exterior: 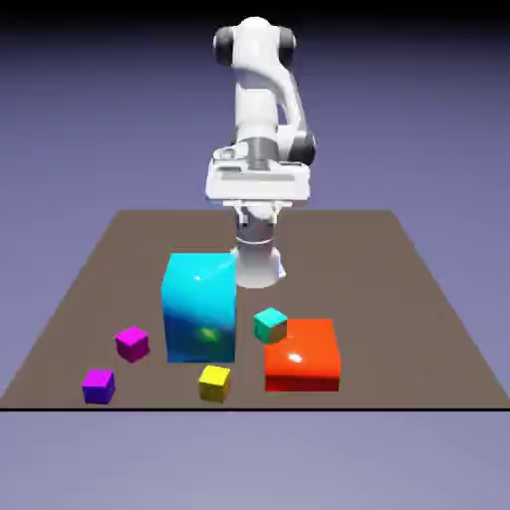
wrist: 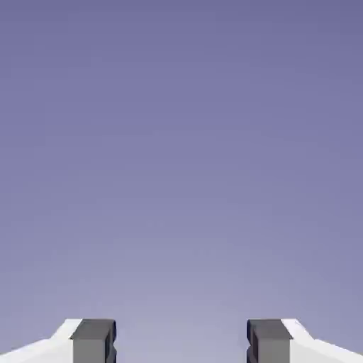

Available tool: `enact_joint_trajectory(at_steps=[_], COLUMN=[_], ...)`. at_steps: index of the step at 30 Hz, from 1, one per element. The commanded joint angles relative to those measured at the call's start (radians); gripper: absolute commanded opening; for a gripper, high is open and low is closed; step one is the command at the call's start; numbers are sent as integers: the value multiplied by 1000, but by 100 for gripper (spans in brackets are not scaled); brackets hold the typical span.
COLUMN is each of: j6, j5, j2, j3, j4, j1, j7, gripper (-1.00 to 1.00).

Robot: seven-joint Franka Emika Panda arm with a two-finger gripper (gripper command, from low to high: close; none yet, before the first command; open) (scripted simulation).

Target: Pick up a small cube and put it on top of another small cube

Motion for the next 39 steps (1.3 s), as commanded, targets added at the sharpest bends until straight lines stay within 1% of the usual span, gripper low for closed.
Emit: enact_joint_trajectory(at_steps=[1,28,30,34,35,36,39], j6=[-35,-969,-990,-839,-839,-839,-969], j5=[7,209,214,266,266,266,221], j2=[36,1015,1037,1130,1130,1130,1049], j3=[-14,-380,-388,-350,-350,-350,-383], j4=[26,734,750,686,686,686,741], j1=[-10,-285,-291,-306,-306,-306,-293], j7=[-3,-78,-79,-111,-111,-111,-84], gripper=[0,0,0,0,-100,-100,-100])
